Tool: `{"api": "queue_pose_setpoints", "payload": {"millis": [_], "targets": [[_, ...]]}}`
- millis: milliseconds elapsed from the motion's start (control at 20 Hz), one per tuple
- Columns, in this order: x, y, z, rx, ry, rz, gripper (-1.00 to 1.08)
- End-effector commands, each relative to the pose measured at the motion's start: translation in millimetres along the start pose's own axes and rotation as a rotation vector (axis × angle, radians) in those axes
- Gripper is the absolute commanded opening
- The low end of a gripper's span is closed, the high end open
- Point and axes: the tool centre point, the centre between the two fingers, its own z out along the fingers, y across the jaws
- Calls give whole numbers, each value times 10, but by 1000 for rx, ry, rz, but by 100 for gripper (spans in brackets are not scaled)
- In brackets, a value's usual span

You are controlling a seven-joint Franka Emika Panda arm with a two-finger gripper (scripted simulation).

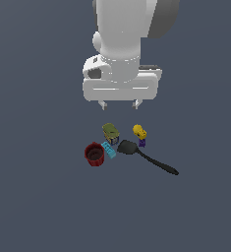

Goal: Pick up a designated object from a clutter of objects.

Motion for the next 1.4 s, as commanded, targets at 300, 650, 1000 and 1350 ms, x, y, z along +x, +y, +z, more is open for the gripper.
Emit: {"api": "queue_pose_setpoints", "payload": {"millis": [300, 650, 1000, 1350], "targets": [[19, -94, 49, -2, 1, -15, 100], [39, -169, 55, -2, 3, -19, 100], [24, -226, 197, -6, 1, -57, 100], [-45, -410, 590, -14, -3, -166, 100]]}}
